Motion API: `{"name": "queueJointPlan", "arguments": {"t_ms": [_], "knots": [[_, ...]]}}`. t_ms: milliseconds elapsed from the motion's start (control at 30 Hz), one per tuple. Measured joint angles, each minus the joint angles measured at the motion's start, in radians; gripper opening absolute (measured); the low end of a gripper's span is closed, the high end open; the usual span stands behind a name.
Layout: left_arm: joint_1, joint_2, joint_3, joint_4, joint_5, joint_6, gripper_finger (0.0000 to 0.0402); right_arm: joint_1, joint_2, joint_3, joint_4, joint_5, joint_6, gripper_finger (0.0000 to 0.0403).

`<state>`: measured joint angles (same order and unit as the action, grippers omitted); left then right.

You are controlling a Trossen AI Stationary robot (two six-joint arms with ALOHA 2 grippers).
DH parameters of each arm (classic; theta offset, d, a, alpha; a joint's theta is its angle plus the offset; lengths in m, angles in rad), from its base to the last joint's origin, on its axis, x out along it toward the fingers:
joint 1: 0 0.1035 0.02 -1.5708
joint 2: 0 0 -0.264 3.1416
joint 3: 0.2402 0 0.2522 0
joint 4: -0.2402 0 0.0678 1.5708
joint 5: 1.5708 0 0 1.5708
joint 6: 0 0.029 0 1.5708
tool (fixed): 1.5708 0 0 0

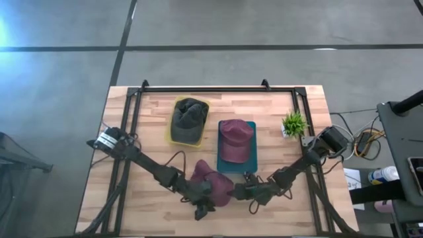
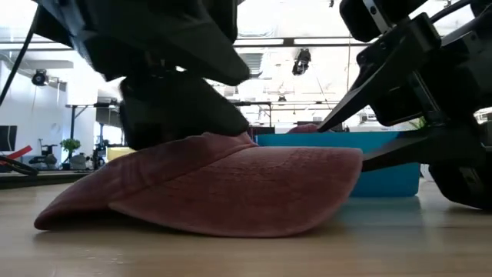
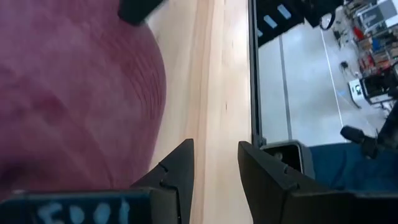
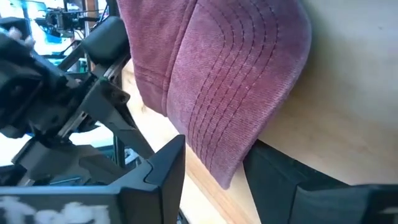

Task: Pick & Place hat
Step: Put the red cap into the blue bin

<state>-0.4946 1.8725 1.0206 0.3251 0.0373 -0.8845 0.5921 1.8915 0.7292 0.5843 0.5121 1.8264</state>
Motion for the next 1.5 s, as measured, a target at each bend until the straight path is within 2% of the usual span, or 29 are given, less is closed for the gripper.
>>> {"name": "queueJointPlan", "arguments": {"t_ms": [133,367,500,600,767,933,1067,1200,1400,1500], "knots": [[0.012,0.000,0.009,0.022,-0.005,-0.001,0.0117,-0.008,0.000,0.001,0.006,0.015,-0.017,0.0125],[0.014,-0.001,0.055,0.023,-0.004,0.020,0.0117,-0.011,0.001,-0.001,0.015,0.130,-0.090,0.0023],[0.014,-0.001,0.055,0.015,-0.002,0.021,0.0117,-0.019,0.003,-0.007,0.074,0.180,-0.155,0.0021],[0.014,-0.001,0.055,0.015,-0.002,0.023,0.0117,-0.021,0.003,-0.007,0.136,0.150,-0.211,0.0031],[0.017,-0.002,0.055,0.014,-0.002,0.025,0.0117,-0.034,0.004,-0.006,0.145,0.100,-0.241,0.0054],[0.020,-0.051,0.055,0.004,-0.001,0.023,0.0117,-0.027,0.003,-0.005,0.162,0.098,-0.287,0.0019],[0.020,-0.163,0.055,-0.024,-0.001,0.003,0.0117,-0.008,-0.026,-0.010,0.186,0.121,-0.346,0.0014],[0.019,-0.345,0.055,-0.184,-0.010,-0.027,0.0117,0.019,-0.117,-0.026,0.211,0.142,-0.508,0.0013],[-0.003,-0.628,0.055,-0.678,-0.163,-0.074,0.0117,0.028,-0.337,-0.070,0.145,0.146,-0.709,0.0013],[-0.008,-0.732,0.055,-0.881,-0.190,-0.106,0.0117,0.037,-0.475,-0.090,0.105,0.146,-0.807,0.0012]]}}
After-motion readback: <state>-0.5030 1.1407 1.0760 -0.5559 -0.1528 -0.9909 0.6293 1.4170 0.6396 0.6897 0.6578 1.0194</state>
